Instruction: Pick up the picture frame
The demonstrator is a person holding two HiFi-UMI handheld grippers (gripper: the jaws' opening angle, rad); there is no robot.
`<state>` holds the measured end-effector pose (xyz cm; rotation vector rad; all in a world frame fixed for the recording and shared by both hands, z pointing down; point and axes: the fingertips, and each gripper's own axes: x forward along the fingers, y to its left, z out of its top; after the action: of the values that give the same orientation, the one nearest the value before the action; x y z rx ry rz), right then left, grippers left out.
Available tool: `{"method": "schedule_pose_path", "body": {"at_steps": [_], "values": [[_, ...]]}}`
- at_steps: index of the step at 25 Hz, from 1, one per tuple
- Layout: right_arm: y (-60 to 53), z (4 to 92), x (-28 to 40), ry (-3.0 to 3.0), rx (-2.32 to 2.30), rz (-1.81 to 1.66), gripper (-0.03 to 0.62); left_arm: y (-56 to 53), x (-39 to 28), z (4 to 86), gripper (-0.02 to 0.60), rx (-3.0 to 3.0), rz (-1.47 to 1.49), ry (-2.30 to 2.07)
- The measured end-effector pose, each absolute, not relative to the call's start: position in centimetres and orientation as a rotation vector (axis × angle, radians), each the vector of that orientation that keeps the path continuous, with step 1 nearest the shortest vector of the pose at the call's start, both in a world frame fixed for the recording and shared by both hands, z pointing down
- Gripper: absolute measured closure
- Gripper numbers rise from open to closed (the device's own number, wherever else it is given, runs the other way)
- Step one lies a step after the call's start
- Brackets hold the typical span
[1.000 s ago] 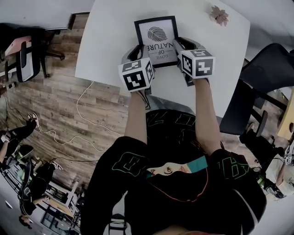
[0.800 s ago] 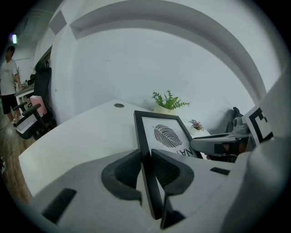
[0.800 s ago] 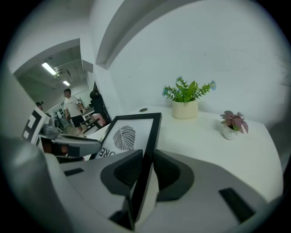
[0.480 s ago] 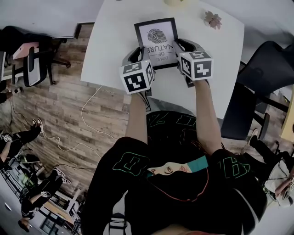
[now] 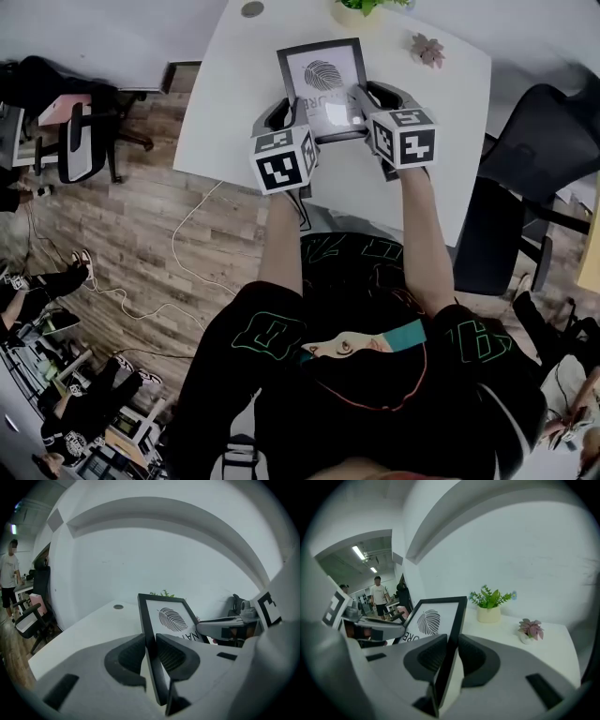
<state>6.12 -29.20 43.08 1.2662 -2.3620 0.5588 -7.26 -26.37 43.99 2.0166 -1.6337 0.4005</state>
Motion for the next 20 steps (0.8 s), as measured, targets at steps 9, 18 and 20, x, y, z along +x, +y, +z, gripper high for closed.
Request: {"method": "schedule_pose_path", "body": {"at_steps": [9,18,20], "values": [[-28.4,40.2,6.3,-2.418,1.28,0.497,0.511,-25.4,-7.0,41.0,0.503,2.063,0.369,-1.672],[-28.7,36.8,7.5,-2.47,1.319,0.405,0.51,-26.1,-5.9,37.8,0.502,2.139,0.341,-1.697],[-28.8,36.0,7.8,-2.479,1.334,0.383,0.51,-26.3,-5.5,37.0,0.502,2.156,0.33,-1.701]]}}
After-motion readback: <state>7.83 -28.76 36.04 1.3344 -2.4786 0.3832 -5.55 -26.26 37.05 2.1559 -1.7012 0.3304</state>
